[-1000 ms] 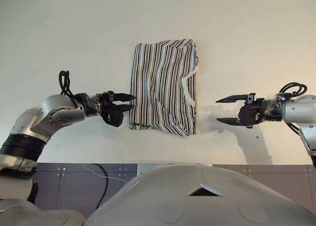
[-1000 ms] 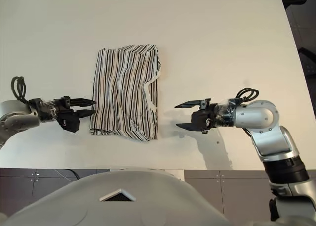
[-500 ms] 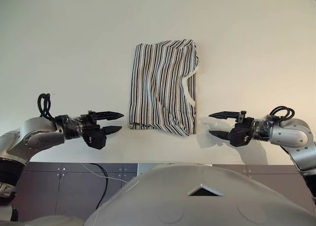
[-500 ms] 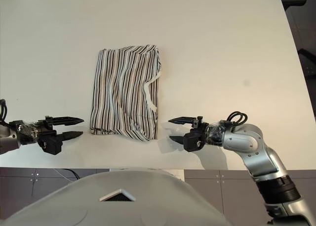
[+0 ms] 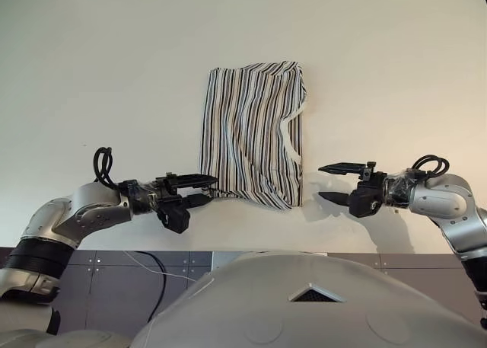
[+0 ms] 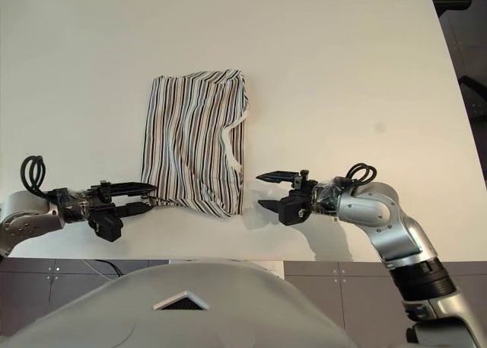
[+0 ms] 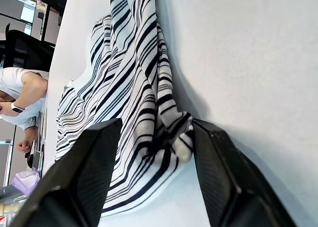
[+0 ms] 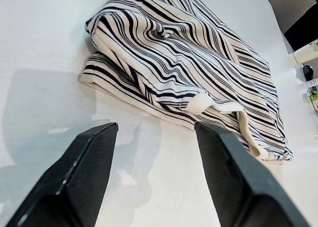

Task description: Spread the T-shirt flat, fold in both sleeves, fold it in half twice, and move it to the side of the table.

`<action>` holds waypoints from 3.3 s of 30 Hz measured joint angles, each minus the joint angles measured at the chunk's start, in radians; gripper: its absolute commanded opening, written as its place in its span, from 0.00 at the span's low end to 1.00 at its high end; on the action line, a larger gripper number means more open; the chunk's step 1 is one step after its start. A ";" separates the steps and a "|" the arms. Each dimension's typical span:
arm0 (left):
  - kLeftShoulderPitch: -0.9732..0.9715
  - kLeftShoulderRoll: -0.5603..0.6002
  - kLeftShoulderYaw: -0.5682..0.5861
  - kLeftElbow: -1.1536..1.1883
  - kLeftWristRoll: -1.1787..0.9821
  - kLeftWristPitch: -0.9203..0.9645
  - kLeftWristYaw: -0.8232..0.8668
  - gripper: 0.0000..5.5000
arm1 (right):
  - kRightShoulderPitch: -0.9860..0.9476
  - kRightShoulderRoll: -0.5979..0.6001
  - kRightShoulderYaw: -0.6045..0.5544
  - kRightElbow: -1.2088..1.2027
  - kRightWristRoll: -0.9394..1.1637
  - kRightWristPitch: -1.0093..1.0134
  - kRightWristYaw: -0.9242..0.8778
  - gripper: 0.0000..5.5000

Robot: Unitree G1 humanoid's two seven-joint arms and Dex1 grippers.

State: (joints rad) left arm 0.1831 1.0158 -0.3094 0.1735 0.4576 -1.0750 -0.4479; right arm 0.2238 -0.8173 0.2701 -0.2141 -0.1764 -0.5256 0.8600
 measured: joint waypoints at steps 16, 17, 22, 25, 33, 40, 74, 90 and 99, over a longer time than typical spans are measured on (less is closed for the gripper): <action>-0.016 0.006 -0.031 0.056 -0.148 0.025 -0.130 0.02 | 0.021 0.030 0.060 -0.001 -0.096 -0.050 -0.090 0.52; -0.015 0.006 -0.031 0.054 -0.155 0.027 -0.136 0.02 | 0.019 0.032 0.061 -0.001 -0.106 -0.059 -0.098 0.52; 0.014 0.009 -0.036 -0.018 -0.211 0.055 -0.177 0.02 | 0.008 0.033 0.086 0.011 -0.218 -0.142 -0.158 0.52; 0.022 0.017 -0.036 -0.042 -0.236 0.063 -0.202 0.02 | 0.009 0.037 0.105 0.014 -0.275 -0.180 -0.201 0.52; 0.023 0.035 -0.031 -0.043 -0.251 0.063 -0.237 0.02 | 0.014 0.024 0.113 0.062 -0.316 -0.253 -0.288 0.52; 0.092 0.032 0.003 -0.059 -0.235 0.065 -0.208 0.02 | 0.117 -0.121 0.095 -0.001 -0.190 -0.258 -0.219 0.52; 0.080 0.028 0.008 -0.202 -0.341 0.124 -0.272 0.02 | -0.019 -0.022 0.153 -0.108 0.135 0.155 0.032 0.02; -0.124 -0.021 0.089 -0.492 -0.844 0.876 -0.409 0.02 | -0.455 -0.092 -0.070 -0.067 0.744 0.817 0.259 0.02; -0.438 -0.258 0.011 -0.011 -0.643 0.879 -0.491 0.02 | -0.891 0.262 0.101 0.799 0.413 0.621 0.365 0.02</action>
State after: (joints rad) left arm -0.2546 0.7576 -0.2985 0.1623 -0.1854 -0.1958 -0.9385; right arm -0.6669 -0.5552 0.3710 0.5848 0.2361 0.0957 1.2251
